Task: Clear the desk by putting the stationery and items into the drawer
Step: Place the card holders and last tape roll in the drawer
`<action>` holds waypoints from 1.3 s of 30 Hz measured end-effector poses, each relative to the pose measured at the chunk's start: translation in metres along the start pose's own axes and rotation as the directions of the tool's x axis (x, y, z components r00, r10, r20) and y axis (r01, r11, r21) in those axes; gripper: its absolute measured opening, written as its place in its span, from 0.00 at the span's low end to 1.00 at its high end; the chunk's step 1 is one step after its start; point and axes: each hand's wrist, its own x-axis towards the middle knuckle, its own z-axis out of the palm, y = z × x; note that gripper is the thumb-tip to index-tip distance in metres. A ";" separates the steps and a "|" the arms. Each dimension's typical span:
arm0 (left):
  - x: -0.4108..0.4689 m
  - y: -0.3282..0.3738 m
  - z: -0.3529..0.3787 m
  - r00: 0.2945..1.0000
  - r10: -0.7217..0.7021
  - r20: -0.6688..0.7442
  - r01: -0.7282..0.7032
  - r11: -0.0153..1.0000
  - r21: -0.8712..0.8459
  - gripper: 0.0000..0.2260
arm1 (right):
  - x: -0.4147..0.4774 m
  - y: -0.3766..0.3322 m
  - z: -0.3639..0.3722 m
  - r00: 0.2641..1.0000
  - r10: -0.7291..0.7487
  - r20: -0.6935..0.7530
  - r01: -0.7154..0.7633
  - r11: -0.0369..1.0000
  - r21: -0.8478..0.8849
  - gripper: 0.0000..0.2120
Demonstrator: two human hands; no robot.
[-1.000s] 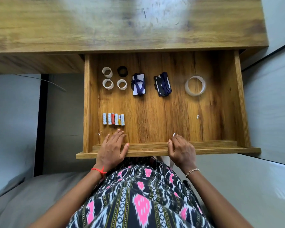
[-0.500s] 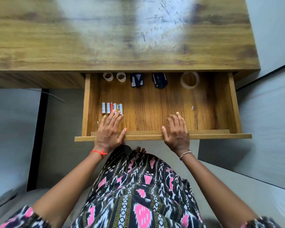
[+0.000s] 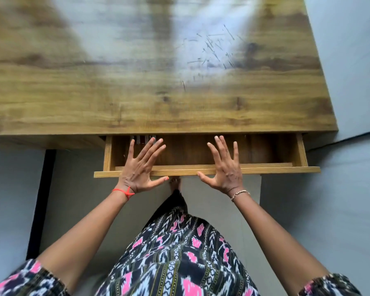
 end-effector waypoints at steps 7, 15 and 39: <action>0.047 -0.024 -0.007 0.999 -0.054 0.005 0.053 0.996 0.075 0.43 | 0.049 0.017 -0.005 0.995 -0.065 0.071 0.076 0.984 -0.158 0.51; 0.082 -0.046 -0.017 0.998 0.065 0.028 -0.068 0.987 0.147 0.48 | 0.091 0.039 -0.013 0.953 -0.298 0.045 0.300 0.921 -0.249 0.53; 0.096 -0.048 -0.005 0.988 0.081 -0.134 -0.057 0.983 0.176 0.32 | 0.101 0.042 0.011 0.896 -0.339 -0.286 0.272 0.929 -0.250 0.28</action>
